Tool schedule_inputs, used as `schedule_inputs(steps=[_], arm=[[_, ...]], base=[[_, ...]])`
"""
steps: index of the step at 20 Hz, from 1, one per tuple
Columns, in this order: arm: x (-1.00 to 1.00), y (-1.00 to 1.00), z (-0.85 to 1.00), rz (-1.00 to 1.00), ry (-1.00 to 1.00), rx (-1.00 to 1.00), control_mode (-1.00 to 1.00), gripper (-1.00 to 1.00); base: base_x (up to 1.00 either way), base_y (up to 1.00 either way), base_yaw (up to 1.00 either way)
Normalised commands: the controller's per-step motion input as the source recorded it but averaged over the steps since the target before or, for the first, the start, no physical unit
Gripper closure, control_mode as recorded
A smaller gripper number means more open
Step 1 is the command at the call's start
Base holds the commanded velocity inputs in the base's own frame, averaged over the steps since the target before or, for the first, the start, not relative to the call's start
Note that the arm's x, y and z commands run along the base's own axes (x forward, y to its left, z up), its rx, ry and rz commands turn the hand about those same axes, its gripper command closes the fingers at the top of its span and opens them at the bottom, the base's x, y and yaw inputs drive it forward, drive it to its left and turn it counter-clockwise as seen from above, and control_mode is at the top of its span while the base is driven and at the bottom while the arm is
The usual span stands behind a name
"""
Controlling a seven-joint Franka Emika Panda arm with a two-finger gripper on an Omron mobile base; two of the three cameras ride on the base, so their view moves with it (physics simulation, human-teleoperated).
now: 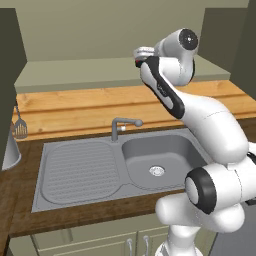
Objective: From the different types of pastries on the counter, select a croissant and place it on the cutting board. Then retrieve a jar of jam from the cabinet and place it alongside the croissant on the cutting board.
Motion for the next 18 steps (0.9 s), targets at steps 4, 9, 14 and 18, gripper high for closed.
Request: schedule_inputs(steps=[4, 9, 14, 18], arm=[[0.12, 0.00, 0.00, 0.00, 0.00, 0.00, -1.00, -1.00], [0.15, 0.02, -0.01, 0.00, 0.01, 0.00, -1.00, -1.00], [0.26, 0.01, -0.06, 0.00, 0.01, 0.00, -1.00, -1.00], [0.22, 0.05, -0.22, 0.00, 0.01, 0.00, -1.00, -1.00]], base=[[0.00, 0.00, 0.00], [0.00, 0.00, 0.00], [0.00, 0.00, 0.00], [0.00, 0.00, 0.00]])
